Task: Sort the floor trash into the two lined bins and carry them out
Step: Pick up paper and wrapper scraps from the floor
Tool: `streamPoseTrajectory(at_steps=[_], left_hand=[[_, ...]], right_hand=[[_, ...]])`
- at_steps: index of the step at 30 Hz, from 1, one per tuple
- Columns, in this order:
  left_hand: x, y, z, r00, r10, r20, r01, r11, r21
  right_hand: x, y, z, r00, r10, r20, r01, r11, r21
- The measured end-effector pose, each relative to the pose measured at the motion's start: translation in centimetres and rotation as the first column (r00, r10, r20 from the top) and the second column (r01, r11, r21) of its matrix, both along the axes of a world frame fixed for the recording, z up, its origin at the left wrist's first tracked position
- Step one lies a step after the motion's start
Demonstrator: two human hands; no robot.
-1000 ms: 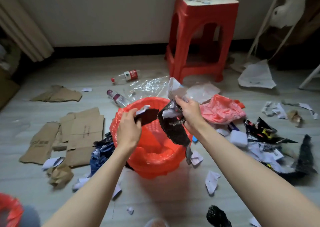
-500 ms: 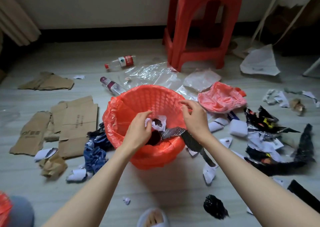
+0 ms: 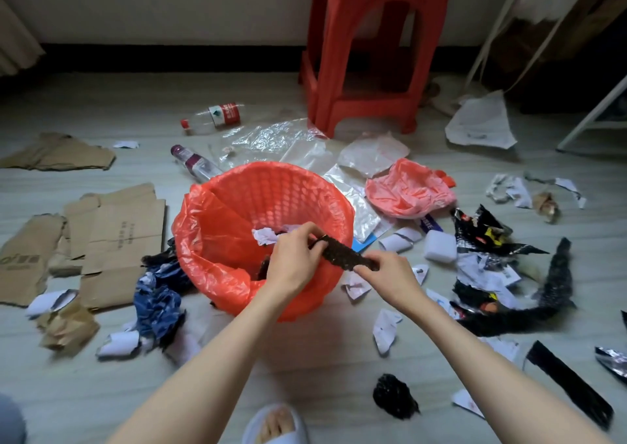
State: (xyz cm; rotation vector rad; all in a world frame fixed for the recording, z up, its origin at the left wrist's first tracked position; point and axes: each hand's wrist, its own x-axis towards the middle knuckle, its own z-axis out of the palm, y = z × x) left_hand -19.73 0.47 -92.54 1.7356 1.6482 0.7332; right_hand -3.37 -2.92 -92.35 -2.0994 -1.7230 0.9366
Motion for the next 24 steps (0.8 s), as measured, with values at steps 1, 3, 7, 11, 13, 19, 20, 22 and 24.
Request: streamPoseTrajectory(at_steps=[1, 3, 7, 11, 13, 19, 20, 22, 24], left_hand=[[-0.5, 0.4, 0.3, 0.999, 0.04, 0.028, -0.041, 0.999, 0.015], [-1.7, 1.4, 0.9, 0.992, 0.113, 0.05, -0.116, 0.992, 0.049], [-4.8, 3.7, 1.3, 0.949, 0.315, -0.031, -0.308, 0.94, 0.144], [-7.2, 4.3, 1.1, 0.85, 0.517, -0.1, -0.5, 0.852, 0.158], [-7.7, 4.1, 0.3, 0.823, 0.508, -0.255, -0.47, 0.86, 0.198], [-6.9, 4.2, -2.8, 0.744, -0.192, -0.641, 0.042, 0.97, -0.241], [-6.6, 4.5, -3.2, 0.73, -0.305, -0.612, 0.087, 0.929, -0.359], [-5.8, 4.9, -3.6, 0.735, -0.388, -0.556, 0.13, 0.885, -0.447], [-5.2, 4.9, -3.5, 0.817, -0.273, -0.508, 0.121, 0.942, -0.313]], right_hand=[[-0.3, 0.7, 0.7, 1.0, 0.004, 0.02, -0.006, 0.996, 0.087], [-1.3, 2.3, 2.2, 1.0, 0.024, 0.016, -0.027, 0.98, 0.2], [-3.3, 5.1, 3.7, 0.99, 0.08, 0.118, -0.11, 0.953, 0.281], [-4.5, 6.0, 3.1, 0.934, 0.228, 0.274, -0.278, 0.947, 0.161], [-4.9, 6.1, 2.1, 0.908, 0.294, 0.3, -0.33, 0.941, 0.076], [-4.2, 5.7, -0.6, 0.886, 0.362, 0.288, -0.385, 0.923, 0.024], [-4.1, 5.7, -0.8, 0.889, 0.369, 0.273, -0.392, 0.919, 0.035], [-3.9, 5.5, -0.8, 0.911, 0.355, 0.212, -0.377, 0.923, 0.073], [-3.4, 5.2, -0.7, 0.939, 0.312, 0.146, -0.331, 0.935, 0.125]])
